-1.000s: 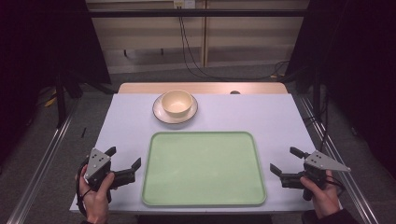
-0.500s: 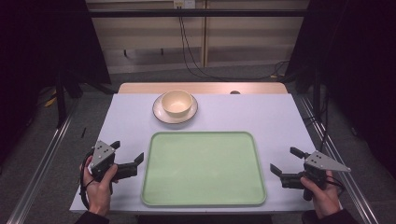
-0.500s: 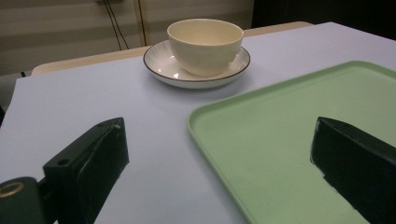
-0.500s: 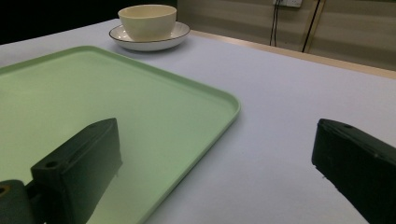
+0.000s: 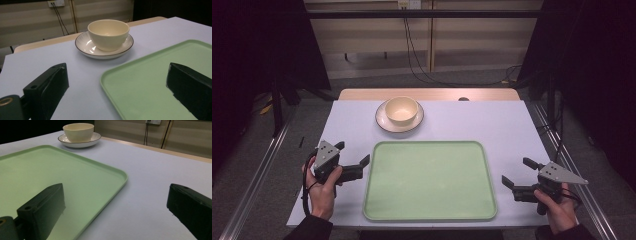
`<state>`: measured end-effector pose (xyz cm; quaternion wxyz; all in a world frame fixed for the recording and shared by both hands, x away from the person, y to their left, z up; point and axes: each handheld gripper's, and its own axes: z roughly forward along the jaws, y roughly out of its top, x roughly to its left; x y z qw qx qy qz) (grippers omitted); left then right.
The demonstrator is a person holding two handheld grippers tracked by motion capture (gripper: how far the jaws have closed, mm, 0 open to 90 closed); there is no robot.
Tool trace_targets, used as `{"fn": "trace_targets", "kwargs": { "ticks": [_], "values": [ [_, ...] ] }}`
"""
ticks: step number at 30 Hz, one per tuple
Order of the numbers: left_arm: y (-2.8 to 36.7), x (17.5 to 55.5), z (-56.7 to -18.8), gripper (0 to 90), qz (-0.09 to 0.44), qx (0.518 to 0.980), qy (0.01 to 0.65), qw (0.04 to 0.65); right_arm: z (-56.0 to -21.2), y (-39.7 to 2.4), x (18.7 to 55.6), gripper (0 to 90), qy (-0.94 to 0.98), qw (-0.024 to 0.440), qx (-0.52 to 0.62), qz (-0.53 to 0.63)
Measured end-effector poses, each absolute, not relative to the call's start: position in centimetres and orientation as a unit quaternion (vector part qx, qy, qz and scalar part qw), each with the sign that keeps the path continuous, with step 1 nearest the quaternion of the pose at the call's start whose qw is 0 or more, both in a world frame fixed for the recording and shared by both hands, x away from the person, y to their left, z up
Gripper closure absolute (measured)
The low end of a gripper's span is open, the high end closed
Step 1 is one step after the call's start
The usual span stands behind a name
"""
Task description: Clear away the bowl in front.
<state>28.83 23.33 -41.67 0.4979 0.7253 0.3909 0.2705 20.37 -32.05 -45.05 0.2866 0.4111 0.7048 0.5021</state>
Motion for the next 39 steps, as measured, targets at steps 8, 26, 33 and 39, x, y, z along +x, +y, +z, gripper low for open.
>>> {"fn": "trace_targets", "kwargs": {
  "ticks": [8,26,33,39],
  "values": [
    [22.8,30.5,-41.7,4.0,0.266,0.733,0.389,0.49,-45.0,-32.1,20.4,1.2,0.703,0.287,0.411,0.504],
    [20.2,34.2,-40.7,4.3,0.253,0.75,0.359,0.494,-45.1,-32.0,20.5,1.3,0.706,0.284,0.407,0.505],
    [20.1,35.7,-40.4,4.4,0.248,0.748,0.364,0.497,-45.1,-32.0,20.5,1.3,0.705,0.284,0.408,0.506],
    [19.9,37.1,-40.2,4.3,0.234,0.746,0.366,0.504,-45.1,-32.0,20.5,1.2,0.704,0.284,0.409,0.506]
  ]
}}
